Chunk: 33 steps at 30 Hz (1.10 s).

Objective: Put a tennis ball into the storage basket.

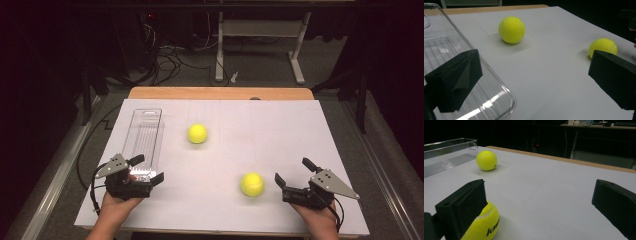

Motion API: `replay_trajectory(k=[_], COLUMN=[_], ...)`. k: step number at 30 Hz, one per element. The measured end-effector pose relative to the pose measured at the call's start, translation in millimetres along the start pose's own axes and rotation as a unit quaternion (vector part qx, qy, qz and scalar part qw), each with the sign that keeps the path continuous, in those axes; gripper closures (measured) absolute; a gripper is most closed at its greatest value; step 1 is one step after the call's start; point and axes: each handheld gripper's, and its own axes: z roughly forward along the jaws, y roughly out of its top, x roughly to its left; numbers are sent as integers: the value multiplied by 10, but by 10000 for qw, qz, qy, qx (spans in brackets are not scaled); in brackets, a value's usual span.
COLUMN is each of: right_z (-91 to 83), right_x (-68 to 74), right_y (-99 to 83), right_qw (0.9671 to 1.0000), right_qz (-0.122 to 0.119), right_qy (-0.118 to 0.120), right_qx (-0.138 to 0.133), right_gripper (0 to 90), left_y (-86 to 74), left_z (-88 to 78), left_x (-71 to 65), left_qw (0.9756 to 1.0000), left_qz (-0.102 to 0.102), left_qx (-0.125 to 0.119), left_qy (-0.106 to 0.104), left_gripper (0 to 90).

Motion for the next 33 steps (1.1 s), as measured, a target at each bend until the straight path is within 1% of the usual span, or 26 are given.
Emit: replay_trajectory(k=[6, 19, 27, 28, 29, 31, 33], right_z=[7, 9, 15, 15, 16, 17, 16], right_x=[2, -6, -22, -27, -34, -39, -41], right_y=[-10, -16, -33, -34, -38, -39, -39], right_qw=[10000, 10000, 10000, 10000, 10000, 10000, 10000], right_qz=[-28, -56, 10, 14, 30, 19, 32], right_qy=[-1, -16, -27, -25, -21, -21, -21], right_qx=[48, 27, 26, 31, 37, 38, 31], right_gripper=[3, 3, 3, 3, 3, 3, 3], left_y=[-1, 24, 61, 72, 91, 101, 135], left_z=[1, -16, -48, -55, -71, -83, -114], left_x=[-2, -6, 9, 14, 26, 33, 59], left_qw=[10000, 10000, 9999, 9999, 9999, 9999, 9997], left_qz=[-1, -46, -54, -75, -34, -19, -43], left_qx=[30, -64, -108, -71, -92, -118, -206], left_qy=[-8, 23, 60, 65, 106, 117, 143], left_gripper=[3, 3, 3, 3, 3, 3, 3])
